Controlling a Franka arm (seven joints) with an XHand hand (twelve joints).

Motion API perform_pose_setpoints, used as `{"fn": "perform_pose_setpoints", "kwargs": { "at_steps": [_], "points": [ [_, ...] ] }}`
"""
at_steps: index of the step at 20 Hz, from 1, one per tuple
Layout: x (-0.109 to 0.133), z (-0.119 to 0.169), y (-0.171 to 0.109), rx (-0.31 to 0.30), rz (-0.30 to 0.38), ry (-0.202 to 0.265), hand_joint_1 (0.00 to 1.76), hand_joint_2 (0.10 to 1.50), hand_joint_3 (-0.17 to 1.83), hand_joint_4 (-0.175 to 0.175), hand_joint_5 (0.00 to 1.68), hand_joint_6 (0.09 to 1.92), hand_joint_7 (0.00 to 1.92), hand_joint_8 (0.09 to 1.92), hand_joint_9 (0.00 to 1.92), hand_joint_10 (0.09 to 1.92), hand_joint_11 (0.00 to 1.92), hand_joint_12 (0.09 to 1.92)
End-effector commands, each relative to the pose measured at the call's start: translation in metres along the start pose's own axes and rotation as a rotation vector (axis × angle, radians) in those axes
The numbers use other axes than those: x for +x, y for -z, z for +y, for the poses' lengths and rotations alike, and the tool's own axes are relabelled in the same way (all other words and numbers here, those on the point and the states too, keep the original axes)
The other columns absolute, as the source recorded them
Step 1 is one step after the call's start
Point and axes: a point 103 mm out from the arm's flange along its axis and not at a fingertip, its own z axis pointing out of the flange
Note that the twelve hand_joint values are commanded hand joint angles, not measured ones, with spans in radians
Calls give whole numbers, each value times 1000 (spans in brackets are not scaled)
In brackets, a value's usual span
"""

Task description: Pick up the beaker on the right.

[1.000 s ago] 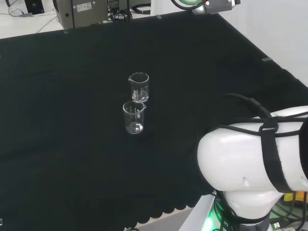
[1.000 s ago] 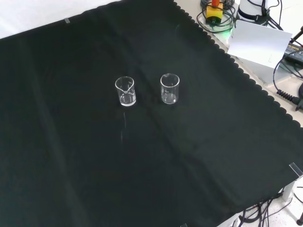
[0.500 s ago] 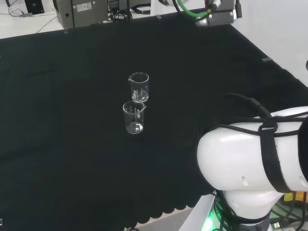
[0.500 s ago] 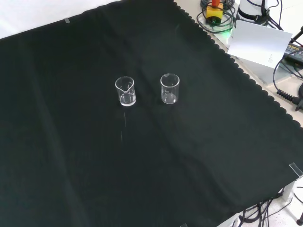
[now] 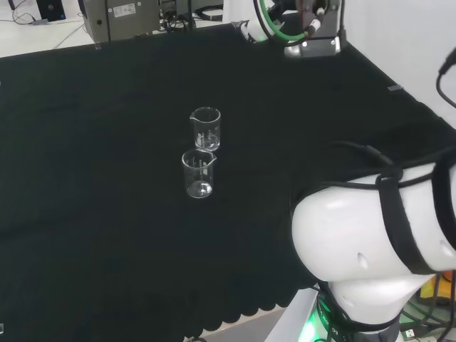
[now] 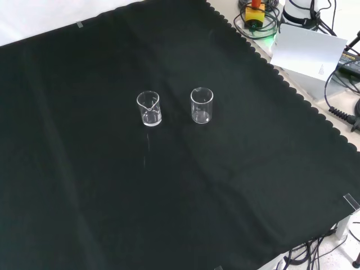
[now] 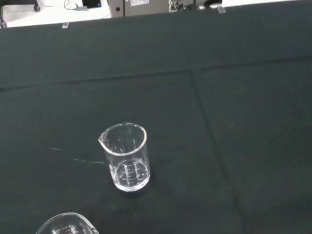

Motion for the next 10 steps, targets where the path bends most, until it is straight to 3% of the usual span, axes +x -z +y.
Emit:
{"fn": "perform_pose_setpoints", "kwargs": {
  "at_steps": [1, 10],
  "points": [
    [-18, 90, -72, 48, 121, 75, 714, 766, 549, -51, 385, 87, 192, 695, 358, 706, 76, 1414],
    [-17, 139, -142, 106, 179, 115, 757, 701, 561, -49, 379, 87, 173, 692, 319, 698, 58, 1419]
  ]
}}
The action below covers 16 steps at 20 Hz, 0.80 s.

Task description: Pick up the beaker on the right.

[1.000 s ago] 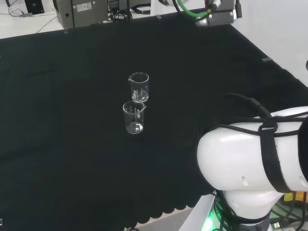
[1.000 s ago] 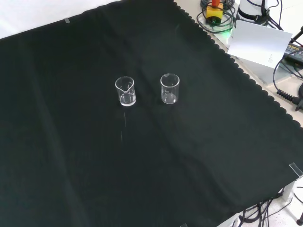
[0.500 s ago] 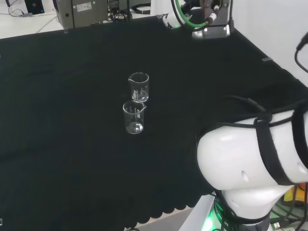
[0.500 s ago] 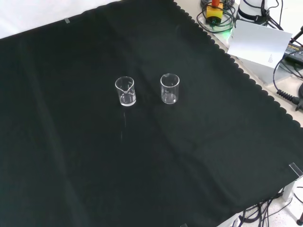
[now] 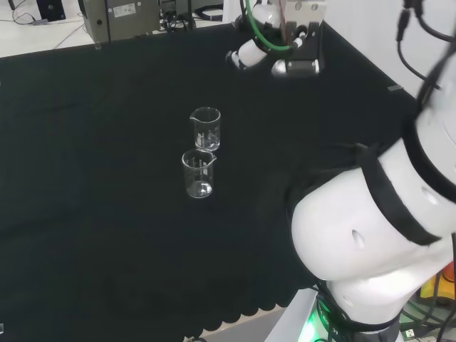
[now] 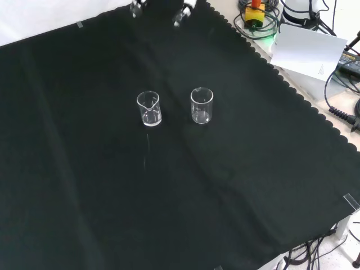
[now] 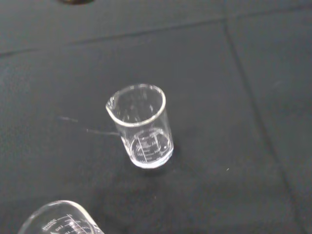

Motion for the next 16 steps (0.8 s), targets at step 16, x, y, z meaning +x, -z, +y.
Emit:
{"fn": "perform_pose_setpoints", "kwargs": {
  "at_steps": [16],
  "points": [
    [-34, 114, -130, 31, 225, 126, 858, 609, 626, -42, 365, 87, 125, 687, 239, 702, 0, 1382]
  ]
}}
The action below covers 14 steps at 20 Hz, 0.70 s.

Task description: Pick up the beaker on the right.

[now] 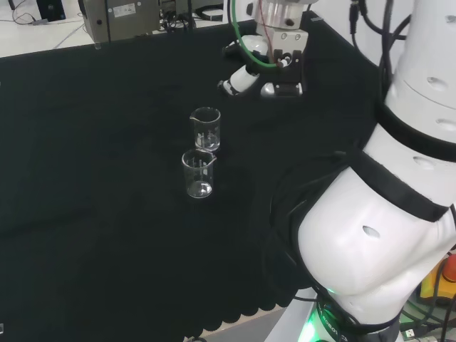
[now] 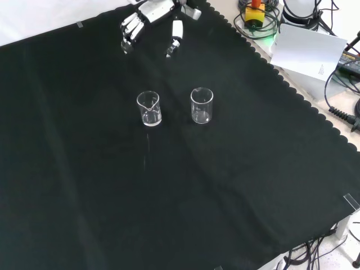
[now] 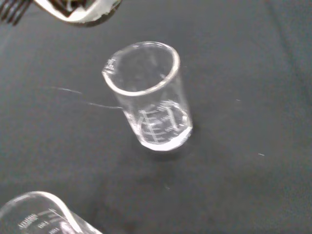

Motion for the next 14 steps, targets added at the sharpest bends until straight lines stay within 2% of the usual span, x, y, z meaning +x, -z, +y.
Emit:
{"fn": "perform_pose_setpoints", "kwargs": {
  "at_steps": [1, 5, 11, 14],
  "points": [
    [-40, 61, -66, -32, 175, 45, 861, 607, 628, -42, 374, 87, 138, 692, 249, 705, 0, 1382],
    [-44, 64, -75, -33, 192, 38, 866, 603, 634, -43, 393, 87, 164, 701, 269, 709, 0, 1386],
    [-51, 66, -94, -24, 288, 92, 864, 595, 641, -43, 396, 87, 131, 684, 251, 696, 0, 1390],
    [-51, 69, -104, 10, 309, 101, 862, 588, 643, -43, 395, 87, 126, 682, 249, 694, 0, 1390]
  ]
}}
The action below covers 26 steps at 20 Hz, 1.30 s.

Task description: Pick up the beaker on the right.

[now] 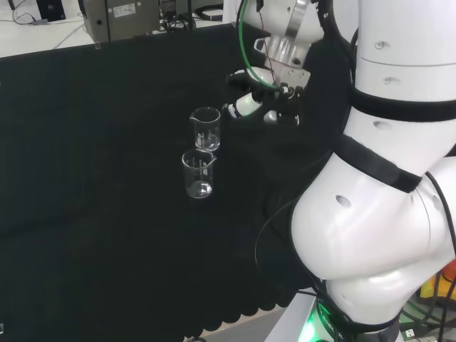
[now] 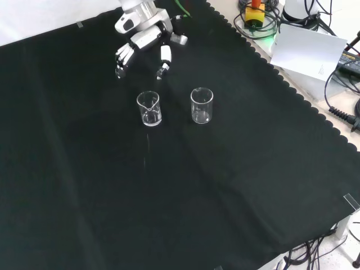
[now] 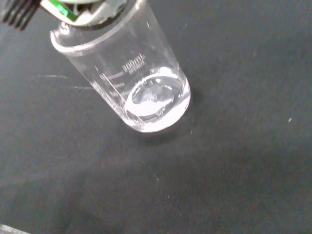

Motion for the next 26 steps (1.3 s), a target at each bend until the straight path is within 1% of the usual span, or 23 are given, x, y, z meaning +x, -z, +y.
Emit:
{"fn": "perform_pose_setpoints", "kwargs": {
  "at_steps": [1, 4, 6, 11, 16, 19, 21, 23, 24, 26],
  "points": [
    [-8, 19, -24, -2, 117, 64, 862, 585, 644, -43, 394, 87, 129, 683, 256, 695, 0, 1390],
    [-11, 21, -33, -7, 140, 79, 861, 575, 653, -44, 389, 87, 142, 686, 279, 693, 0, 1397],
    [-12, 23, -39, 7, 163, 89, 865, 566, 661, -45, 390, 87, 179, 697, 317, 695, 4, 1410],
    [-9, 29, -52, 14, 210, 123, 892, 549, 679, -45, 395, 87, 245, 708, 388, 674, 19, 1420],
    [-1, 32, -60, 7, 225, 164, 905, 545, 683, -43, 402, 87, 253, 712, 386, 667, 22, 1419],
    [-2, 34, -63, -16, 251, 179, 912, 541, 685, -42, 409, 87, 227, 702, 334, 646, 14, 1415],
    [-3, 37, -64, -15, 260, 197, 920, 538, 687, -40, 416, 87, 212, 697, 309, 639, 4, 1413],
    [-1, 40, -67, -21, 265, 200, 932, 533, 688, -38, 425, 87, 209, 697, 304, 640, 0, 1411],
    [3, 40, -69, -21, 256, 203, 941, 531, 689, -37, 432, 87, 210, 698, 306, 642, 0, 1409],
    [1, 43, -73, -14, 269, 211, 950, 527, 691, -35, 438, 87, 211, 699, 309, 644, 0, 1407]
  ]
}}
